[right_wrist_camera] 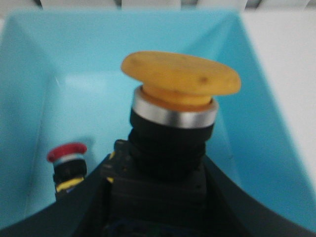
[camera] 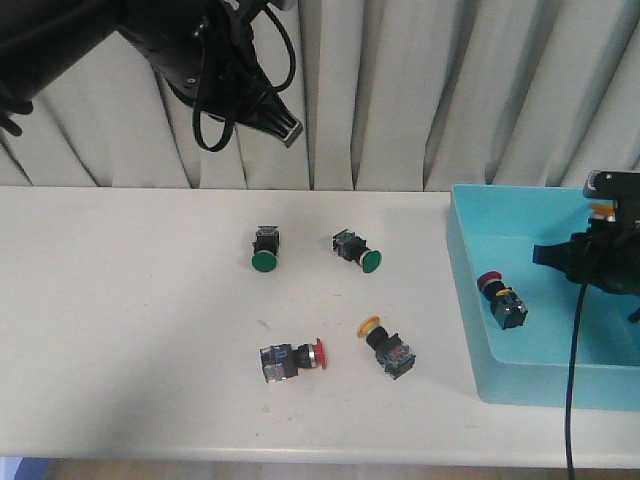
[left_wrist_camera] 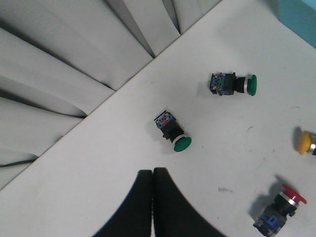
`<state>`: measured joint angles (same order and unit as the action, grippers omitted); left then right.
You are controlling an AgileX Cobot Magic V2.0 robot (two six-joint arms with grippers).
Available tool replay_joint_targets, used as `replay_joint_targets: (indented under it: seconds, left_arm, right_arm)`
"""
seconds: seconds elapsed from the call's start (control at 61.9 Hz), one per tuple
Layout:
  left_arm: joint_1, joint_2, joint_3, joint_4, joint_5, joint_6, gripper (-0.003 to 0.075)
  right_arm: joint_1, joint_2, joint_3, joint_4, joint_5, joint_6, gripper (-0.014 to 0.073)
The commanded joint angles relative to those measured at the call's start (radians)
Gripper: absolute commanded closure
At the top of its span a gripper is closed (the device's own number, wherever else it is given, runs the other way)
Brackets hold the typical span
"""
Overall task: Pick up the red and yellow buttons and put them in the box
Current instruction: 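Lower the yellow button into the blue box beside the red one, release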
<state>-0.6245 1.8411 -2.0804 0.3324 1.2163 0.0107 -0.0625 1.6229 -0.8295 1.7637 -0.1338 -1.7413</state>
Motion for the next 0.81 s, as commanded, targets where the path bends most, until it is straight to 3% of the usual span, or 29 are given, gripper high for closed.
replay_joint_targets:
  seconds: [0.0,0.226,0.549,0.791]
  left_arm:
    - [-0.001,-0.051,-0.024,0.021,-0.036,-0.011,0.0728]
    - [-0.001,-0.051,-0.024,0.021,-0.038,-0.011,0.0728]
    - [-0.001,-0.051,-0.024,0.02,-0.032,-0.011,0.0728]
    - [-0.001,-0.051,-0.024,0.02,-0.025,-0.029,0.0728]
  right_arm:
    - [-0.039,0.034,-0.032,0.021,0.114,0.009,0.0576]
    - [-0.057,0.164,-0.039,0.023,0.169,-0.002,0.0468]
    - [-0.055,0.189,-0.07,0.016,0.197,-0.006,0.0132]
    - [-0.055,0.137,-0.069,-0.009,0.201,-0.006,0.0095]
